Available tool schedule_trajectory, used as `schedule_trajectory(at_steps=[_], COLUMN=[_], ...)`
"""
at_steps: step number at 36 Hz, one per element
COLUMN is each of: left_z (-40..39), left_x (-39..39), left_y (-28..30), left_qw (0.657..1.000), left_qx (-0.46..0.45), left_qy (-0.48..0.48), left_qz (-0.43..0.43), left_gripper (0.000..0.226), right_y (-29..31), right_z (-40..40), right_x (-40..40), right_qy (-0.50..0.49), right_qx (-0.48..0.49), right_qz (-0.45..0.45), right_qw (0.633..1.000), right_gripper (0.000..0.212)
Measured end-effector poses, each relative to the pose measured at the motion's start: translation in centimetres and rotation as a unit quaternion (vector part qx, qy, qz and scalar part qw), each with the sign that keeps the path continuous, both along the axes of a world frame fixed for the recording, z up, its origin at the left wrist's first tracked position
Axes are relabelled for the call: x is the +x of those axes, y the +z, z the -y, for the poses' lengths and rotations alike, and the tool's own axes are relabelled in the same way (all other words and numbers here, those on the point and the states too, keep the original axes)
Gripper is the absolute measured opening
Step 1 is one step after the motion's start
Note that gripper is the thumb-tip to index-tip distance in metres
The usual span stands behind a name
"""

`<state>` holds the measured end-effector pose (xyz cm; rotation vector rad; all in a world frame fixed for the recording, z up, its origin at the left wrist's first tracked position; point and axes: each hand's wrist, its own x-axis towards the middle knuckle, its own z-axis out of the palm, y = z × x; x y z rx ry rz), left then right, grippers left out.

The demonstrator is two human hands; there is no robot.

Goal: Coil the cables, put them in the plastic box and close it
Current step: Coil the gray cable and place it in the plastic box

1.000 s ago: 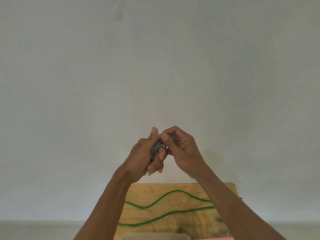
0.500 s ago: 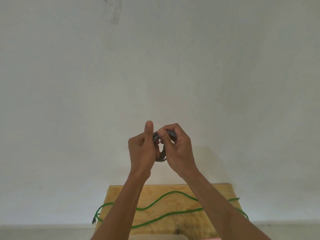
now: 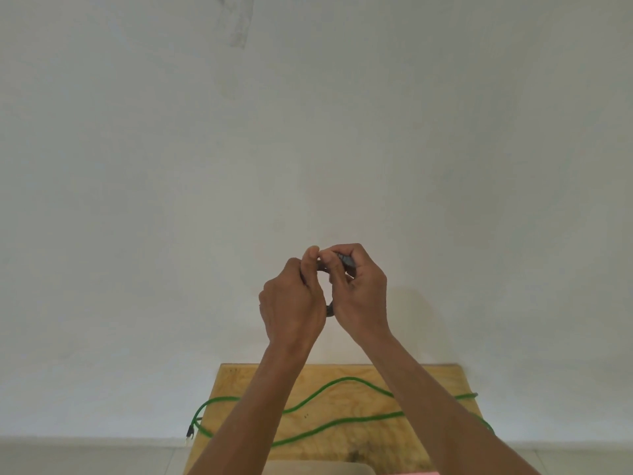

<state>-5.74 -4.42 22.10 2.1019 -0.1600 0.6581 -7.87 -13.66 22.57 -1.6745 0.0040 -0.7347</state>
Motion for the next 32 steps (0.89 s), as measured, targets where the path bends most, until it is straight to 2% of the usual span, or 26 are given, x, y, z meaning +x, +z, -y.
schedule_trajectory(at_steps=[3, 8, 11, 15, 18, 21, 25, 29, 32], left_z=[-0.5, -0.9, -0.3, -0.1, -0.2, -0.3, -0.3, -0.5, -0.8], left_x=[0.4, 0.6, 0.1, 0.3, 0.1, 0.0, 0.2, 0.7, 1.1], left_y=[-0.2, -0.2, 0.1, 0.1, -0.2, -0.4, -0.5, -0.9, -1.1], left_qw=[1.000, 0.996, 0.996, 0.998, 0.997, 0.996, 0.996, 0.996, 0.995], left_qx=[-0.002, 0.025, 0.008, -0.012, -0.024, -0.056, -0.057, -0.056, -0.059], left_qy=[-0.002, -0.032, -0.041, -0.024, -0.024, -0.034, -0.051, -0.045, -0.041], left_qz=[0.017, 0.078, 0.079, 0.065, 0.073, 0.065, 0.051, 0.055, 0.064], left_gripper=[0.072, 0.069, 0.061, 0.056, 0.047, 0.047, 0.040, 0.050, 0.060], right_y=[0.7, 2.5, 2.0, 0.7, 0.5, 0.6, 0.7, 0.3, -0.2], right_z=[0.5, 3.9, 4.3, 3.8, 4.1, 4.4, 4.6, 4.6, 4.4], right_x=[0.3, 1.3, 2.0, 2.4, 2.2, 2.0, 1.9, 1.9, 1.8], right_qy=[0.043, 0.216, 0.198, 0.165, 0.203, 0.246, 0.257, 0.263, 0.267], right_qx=[-0.010, 0.045, 0.068, 0.064, 0.043, 0.053, 0.047, 0.085, 0.078], right_qz=[-0.020, -0.121, -0.126, -0.136, -0.162, -0.186, -0.222, -0.239, -0.262], right_qw=[0.999, 0.968, 0.970, 0.975, 0.965, 0.950, 0.939, 0.931, 0.924], right_gripper=[0.018, 0.025, 0.020, 0.027, 0.028, 0.025, 0.025, 0.019, 0.016])
